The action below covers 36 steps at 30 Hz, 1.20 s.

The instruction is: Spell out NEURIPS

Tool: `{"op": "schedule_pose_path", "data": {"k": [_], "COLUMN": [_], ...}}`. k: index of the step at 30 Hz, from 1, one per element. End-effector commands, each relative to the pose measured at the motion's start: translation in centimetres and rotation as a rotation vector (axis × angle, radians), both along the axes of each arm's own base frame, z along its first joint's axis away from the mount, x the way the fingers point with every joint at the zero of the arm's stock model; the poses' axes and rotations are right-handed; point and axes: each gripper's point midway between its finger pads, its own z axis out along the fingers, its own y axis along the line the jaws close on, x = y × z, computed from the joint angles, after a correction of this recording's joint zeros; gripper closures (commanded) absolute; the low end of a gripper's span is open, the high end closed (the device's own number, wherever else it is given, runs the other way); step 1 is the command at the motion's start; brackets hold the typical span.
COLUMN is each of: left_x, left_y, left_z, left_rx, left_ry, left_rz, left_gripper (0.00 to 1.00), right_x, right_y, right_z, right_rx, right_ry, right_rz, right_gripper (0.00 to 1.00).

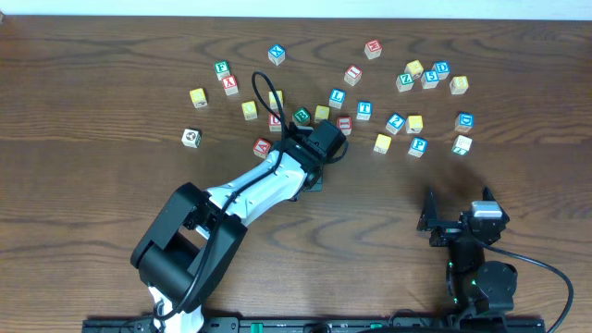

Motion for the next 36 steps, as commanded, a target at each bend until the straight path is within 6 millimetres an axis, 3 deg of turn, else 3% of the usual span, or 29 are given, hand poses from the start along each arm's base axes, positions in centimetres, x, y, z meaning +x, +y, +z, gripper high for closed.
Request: {"op": "schedule_pose_path", "data": {"k": [1,36], "left_x": [-0.85,-0.61], "left_y": [1.58,1.93], "left_z": [-1.57,-1.45], "left_rx": [0.061,0.081], "left_ry": [0.029,0.013], "left_rz": [0.019,0.024], "left_gripper": [0.92,0.92], "right_x": [-0.02,-0.02], "right_y": [-0.15,-0.15], "right_z": [-0.07,-0.07], "right_rx": [-0.008,-0.008], "right_ry": [0.001,0.001], "right_rz": [-0.005,-0.005], "right_gripper": [0.01,0.01]}}
